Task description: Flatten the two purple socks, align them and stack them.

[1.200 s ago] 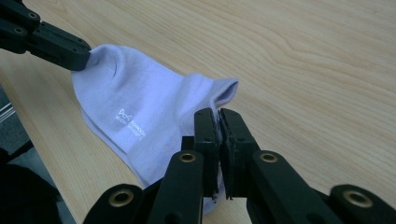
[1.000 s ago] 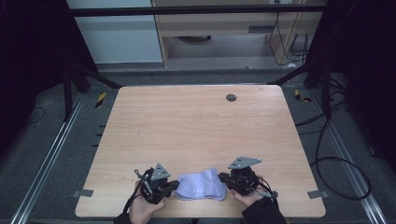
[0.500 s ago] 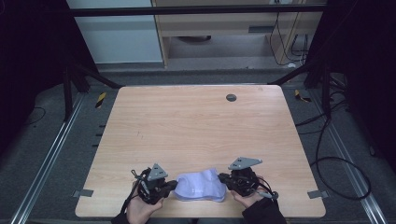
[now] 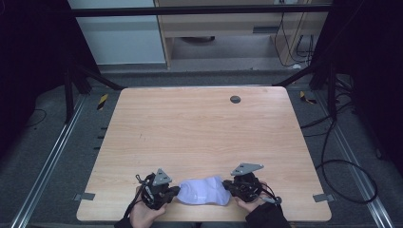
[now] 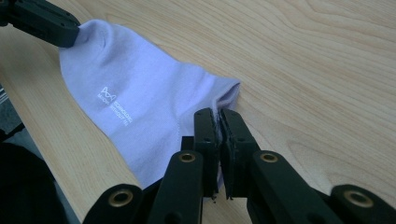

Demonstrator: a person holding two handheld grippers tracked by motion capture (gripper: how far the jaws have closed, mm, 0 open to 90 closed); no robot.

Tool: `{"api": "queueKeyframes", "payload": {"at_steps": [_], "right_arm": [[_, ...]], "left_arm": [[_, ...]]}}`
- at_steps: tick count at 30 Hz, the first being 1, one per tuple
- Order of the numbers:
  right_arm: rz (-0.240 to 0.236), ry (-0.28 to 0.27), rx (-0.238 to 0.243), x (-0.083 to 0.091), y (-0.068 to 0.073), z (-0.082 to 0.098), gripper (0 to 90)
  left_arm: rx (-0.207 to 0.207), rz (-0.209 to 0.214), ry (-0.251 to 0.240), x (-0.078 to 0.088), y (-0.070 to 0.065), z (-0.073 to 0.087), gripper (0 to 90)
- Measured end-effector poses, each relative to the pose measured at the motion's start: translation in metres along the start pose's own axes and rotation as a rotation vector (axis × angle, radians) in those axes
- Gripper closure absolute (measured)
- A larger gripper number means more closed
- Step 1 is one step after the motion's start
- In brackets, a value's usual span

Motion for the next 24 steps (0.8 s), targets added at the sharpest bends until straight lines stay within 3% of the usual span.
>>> {"api": "queueKeyframes", "payload": {"at_steps": [6,8,11,14,16,19,24], "right_arm": [[0.01,0.021,-0.003,-0.005,-0.003,0.005,84.8],[0.009,0.023,0.0,-0.006,-0.002,0.006,80.2],[0.026,0.001,0.007,-0.005,-0.004,0.003,73.7],[0.04,-0.048,0.007,0.0,-0.005,-0.003,70.2],[0.037,-0.079,0.013,0.003,-0.004,-0.007,71.5],[0.017,-0.107,0.012,0.002,0.001,-0.011,77.7],[-0.018,-0.093,0.02,-0.01,0.01,-0.007,86.1]], "left_arm": [[-0.001,-0.021,0.017,-0.004,0.004,0.003,86.6],[0.005,-0.031,0.008,-0.004,0.006,0.002,82.9],[0.005,-0.039,-0.024,0.0,0.008,-0.003,74.3],[0.007,-0.047,-0.089,0.005,0.007,-0.013,66.8],[-0.001,-0.042,-0.126,0.006,0.004,-0.02,67.3],[-0.023,-0.029,-0.14,0.0,-0.004,-0.025,72.2],[-0.038,-0.029,-0.081,-0.018,-0.008,-0.02,80.1]]}}
Point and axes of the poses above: each handheld gripper's, and its own axes: x roughly backward along the jaws, z roughly out of its underside, y roughly to its left, the point moved 10 cm from there along -x, roughly forward along the jaws, and after that the axes turned 11 degrees about x, right-handed, at the moved point
